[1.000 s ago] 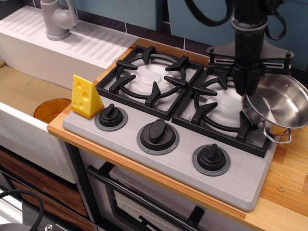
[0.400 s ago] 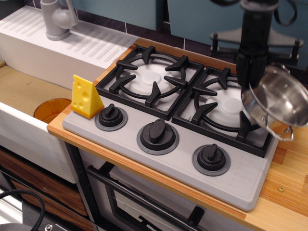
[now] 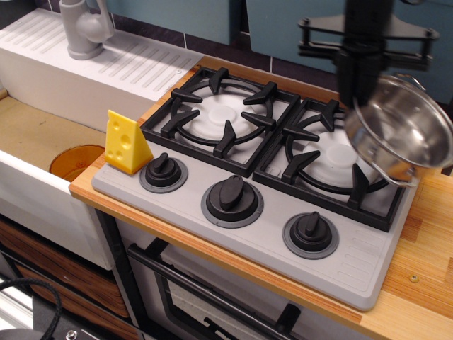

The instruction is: Put pot or pan on stove and put cheese in pot or pan

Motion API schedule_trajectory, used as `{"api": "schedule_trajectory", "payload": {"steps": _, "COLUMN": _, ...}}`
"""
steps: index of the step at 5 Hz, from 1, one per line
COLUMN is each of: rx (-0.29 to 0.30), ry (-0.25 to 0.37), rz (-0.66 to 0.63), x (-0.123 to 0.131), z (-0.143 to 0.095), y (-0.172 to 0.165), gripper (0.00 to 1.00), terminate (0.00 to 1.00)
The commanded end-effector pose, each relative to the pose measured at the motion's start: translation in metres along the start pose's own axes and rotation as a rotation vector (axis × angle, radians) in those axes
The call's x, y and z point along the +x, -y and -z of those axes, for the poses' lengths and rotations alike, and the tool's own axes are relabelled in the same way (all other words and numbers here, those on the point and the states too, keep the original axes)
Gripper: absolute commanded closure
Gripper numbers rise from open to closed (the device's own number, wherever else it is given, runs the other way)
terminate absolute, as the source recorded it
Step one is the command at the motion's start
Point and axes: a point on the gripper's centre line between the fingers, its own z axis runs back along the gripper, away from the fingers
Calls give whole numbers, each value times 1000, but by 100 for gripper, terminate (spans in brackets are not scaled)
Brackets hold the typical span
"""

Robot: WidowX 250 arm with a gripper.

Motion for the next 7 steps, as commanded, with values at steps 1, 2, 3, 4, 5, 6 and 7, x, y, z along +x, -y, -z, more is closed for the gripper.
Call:
{"api": "schedule_trajectory", "payload": {"steps": 1, "rx": -11, "ry": 107, "rz": 56, "x": 25, "z": -24, "y": -43, "gripper": 100, "terminate": 0}}
{"api": "schedule_trajectory", "payload": {"steps": 2, "rx": -5, "ry": 108, "rz": 64, "x": 25, "z": -23, "y": -64, "gripper": 100, "terminate": 0}}
{"api": "schedule_trajectory", "payload": {"steps": 3, "rx": -4, "ry": 109, "rz": 61, "x": 19, "z": -22, "y": -88, "gripper": 100, "terminate": 0}}
{"api": "schedule_trajectory", "payload": {"steps": 4, "rx": -4, "ry": 107, "rz": 59, "x": 11, "z": -21, "y": -110, "gripper": 100, "terminate": 0}}
{"api": "schedule_trajectory", "payload": {"steps": 5, "rx": -13, "ry": 109, "rz": 74, "x": 9, "z": -17, "y": -130, "gripper": 100, "terminate": 0}}
{"api": "schedule_trajectory", "payload": {"steps": 6, "rx": -21, "ry": 120, "rz": 114, "x": 21, "z": -14, "y": -148, "gripper": 100, "terminate": 0}}
{"api": "schedule_trajectory", "payload": {"steps": 7, "rx": -31, "ry": 119, "rz": 157, "x": 45, "z": -13, "y": -161, "gripper": 100, "terminate": 0}}
